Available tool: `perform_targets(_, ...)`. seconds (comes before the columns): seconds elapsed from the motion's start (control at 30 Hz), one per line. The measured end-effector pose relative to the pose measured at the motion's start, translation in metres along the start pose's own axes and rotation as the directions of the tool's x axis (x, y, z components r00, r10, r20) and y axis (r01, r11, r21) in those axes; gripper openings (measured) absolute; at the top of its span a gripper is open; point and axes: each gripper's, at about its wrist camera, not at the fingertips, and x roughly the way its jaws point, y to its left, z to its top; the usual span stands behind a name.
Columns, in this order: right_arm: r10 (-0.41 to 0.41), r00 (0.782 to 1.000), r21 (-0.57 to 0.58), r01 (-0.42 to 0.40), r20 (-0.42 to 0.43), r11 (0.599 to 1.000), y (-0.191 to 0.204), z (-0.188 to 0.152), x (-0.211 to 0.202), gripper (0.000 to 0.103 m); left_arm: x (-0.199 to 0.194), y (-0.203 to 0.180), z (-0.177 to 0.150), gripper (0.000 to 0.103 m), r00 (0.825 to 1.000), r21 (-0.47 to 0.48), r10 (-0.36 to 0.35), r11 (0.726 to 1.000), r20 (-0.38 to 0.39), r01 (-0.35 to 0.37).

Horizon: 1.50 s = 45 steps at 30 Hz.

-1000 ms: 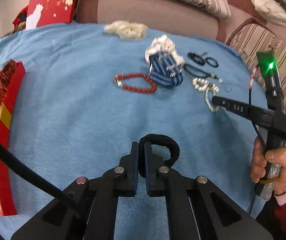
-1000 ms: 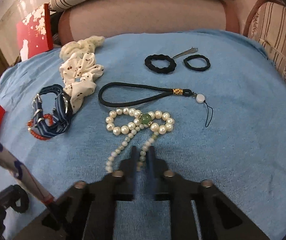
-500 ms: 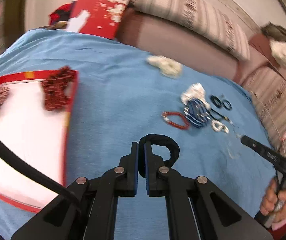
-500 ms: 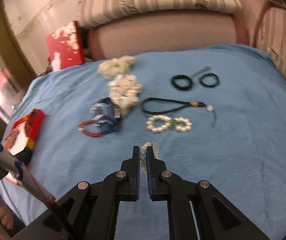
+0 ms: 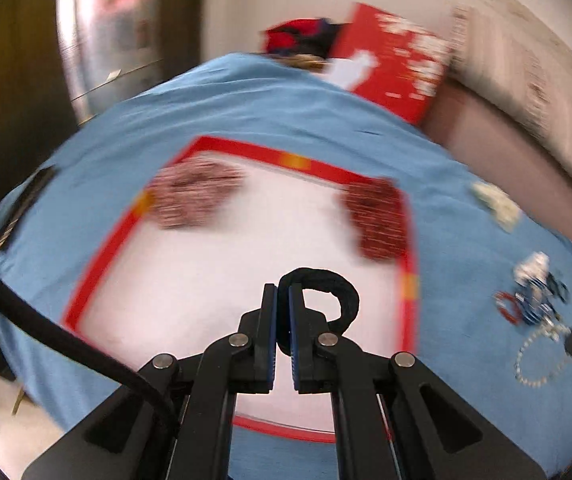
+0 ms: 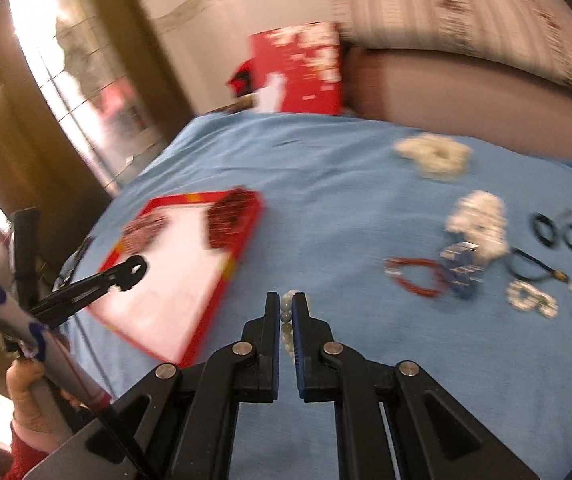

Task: Organize jewelry
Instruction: 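Carry the hair tie and bracelet into the red tray and open both tools, then move both tools back to the remaining jewelry on the cover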

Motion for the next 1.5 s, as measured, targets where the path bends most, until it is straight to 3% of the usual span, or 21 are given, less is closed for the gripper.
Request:
perform_targets(0.13, 0.074, 0.996, -0.039, -0.076, -0.053, 0.996, 0.043, 0.004, 0.033, 0.006, 0.010, 0.036, 0.005, 0.005, 0.992, -0.076, 0.116, 0.990, -0.041, -0.119)
perform_targets(0.37, 0.209, 0.964, -0.001, -0.212, -0.167, 0.977, 0.087, -0.008, 0.096, 0.006, 0.023, 0.073, 0.006, 0.005, 0.953, -0.135, 0.290, 0.944, -0.088, -0.300)
perform_targets(0.47, 0.194, 0.961, -0.003, -0.199, -0.196, 0.980, 0.092, -0.013, 0.113, 0.006, 0.024, 0.080, 0.007, 0.005, 0.942, -0.153, 0.320, 0.931, -0.099, -0.332)
perform_targets(0.7, 0.101, 0.964, -0.019, -0.109, -0.247, 0.994, 0.075, -0.021, 0.134, 0.007, 0.029, 0.088, 0.006, 0.006, 0.942, -0.199, 0.309, 0.922, -0.131, -0.331)
perform_targets(0.8, 0.089, 0.961, -0.014, -0.096, -0.262, 0.995, 0.069, -0.021, 0.138, 0.007, 0.029, 0.090, 0.006, 0.020, 0.941, -0.222, 0.311, 0.916, -0.134, -0.335)
perform_targets(0.87, 0.073, 0.962, -0.027, -0.083, -0.263, 0.996, 0.068, -0.022, 0.138, 0.007, 0.029, 0.093, 0.006, 0.038, 0.942, -0.240, 0.309, 0.912, -0.133, -0.333)
perform_targets(1.07, 0.036, 0.968, -0.079, -0.058, -0.248, 0.995, 0.075, -0.022, 0.136, 0.008, 0.026, 0.097, 0.006, 0.047, 0.953, -0.284, 0.280, 0.910, -0.120, -0.303)
perform_targets(1.13, 0.026, 0.970, -0.095, -0.051, -0.243, 0.994, 0.077, -0.022, 0.133, 0.017, 0.023, 0.096, 0.007, 0.051, 0.955, -0.292, 0.278, 0.909, -0.106, -0.297)
perform_targets(1.2, 0.030, 0.973, -0.109, -0.056, -0.230, 0.992, 0.079, -0.021, 0.132, 0.037, 0.020, 0.096, 0.008, 0.056, 0.960, -0.302, 0.264, 0.912, -0.089, -0.279)
perform_targets(1.3, 0.007, 0.979, -0.146, -0.037, -0.202, 0.989, 0.086, -0.020, 0.125, 0.048, 0.016, 0.093, 0.009, 0.061, 0.965, -0.316, 0.255, 0.912, -0.065, -0.262)
perform_targets(1.5, -0.013, 0.988, -0.183, -0.015, -0.151, 0.983, 0.086, -0.018, 0.106, 0.050, 0.010, 0.082, 0.012, 0.061, 0.967, -0.295, 0.253, 0.922, -0.028, -0.250)
